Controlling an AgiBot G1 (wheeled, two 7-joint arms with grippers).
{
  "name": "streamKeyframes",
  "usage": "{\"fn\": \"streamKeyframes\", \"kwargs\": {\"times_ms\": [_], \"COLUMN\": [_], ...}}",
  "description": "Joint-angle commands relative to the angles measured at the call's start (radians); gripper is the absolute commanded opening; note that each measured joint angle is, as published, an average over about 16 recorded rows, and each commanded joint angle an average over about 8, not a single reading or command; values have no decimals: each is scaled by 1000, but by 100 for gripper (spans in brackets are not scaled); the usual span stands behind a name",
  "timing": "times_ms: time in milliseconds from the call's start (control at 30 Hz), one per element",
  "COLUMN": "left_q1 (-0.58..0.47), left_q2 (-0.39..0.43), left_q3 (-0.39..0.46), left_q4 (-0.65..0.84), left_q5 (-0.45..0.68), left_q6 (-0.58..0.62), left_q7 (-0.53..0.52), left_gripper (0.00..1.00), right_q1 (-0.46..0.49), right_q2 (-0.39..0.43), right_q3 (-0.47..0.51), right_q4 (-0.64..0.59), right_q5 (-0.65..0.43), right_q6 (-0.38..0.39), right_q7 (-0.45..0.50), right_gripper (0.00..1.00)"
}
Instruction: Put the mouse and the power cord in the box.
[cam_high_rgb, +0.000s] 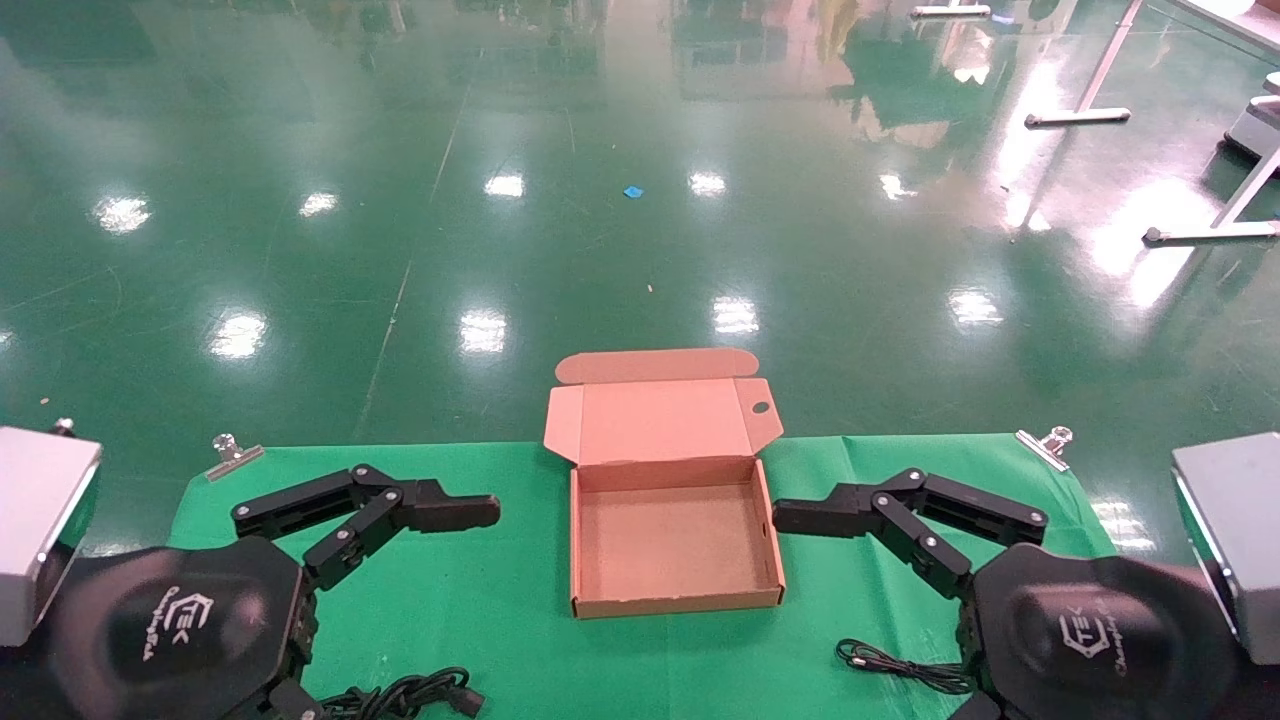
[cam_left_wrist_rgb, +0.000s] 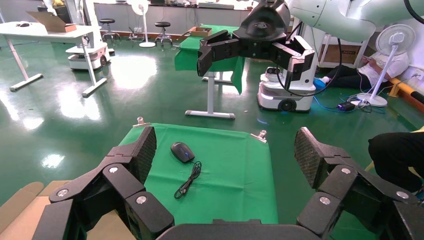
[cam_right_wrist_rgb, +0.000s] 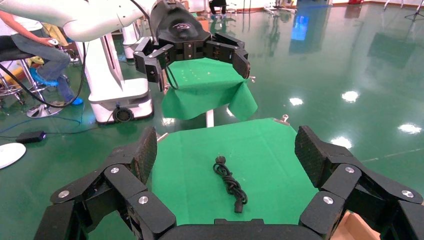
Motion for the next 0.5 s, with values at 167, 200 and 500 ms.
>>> {"fn": "streamKeyframes", "kwargs": {"times_ms": [167, 200, 500], "left_q1": [0, 0, 0], "left_q2": [0, 0, 0], "left_q3": [0, 0, 0], "left_q4": [0, 0, 0], "left_q5": [0, 0, 0], "left_q6": [0, 0, 0], "left_q7": [0, 0, 0], "left_gripper": [100, 100, 100], "right_q1": [0, 0, 0], "right_q2": [0, 0, 0], "right_q3": [0, 0, 0], "right_q4": [0, 0, 0], "right_q5": [0, 0, 0], "right_q6": [0, 0, 0], "right_q7": [0, 0, 0], "right_gripper": [100, 100, 100]}}
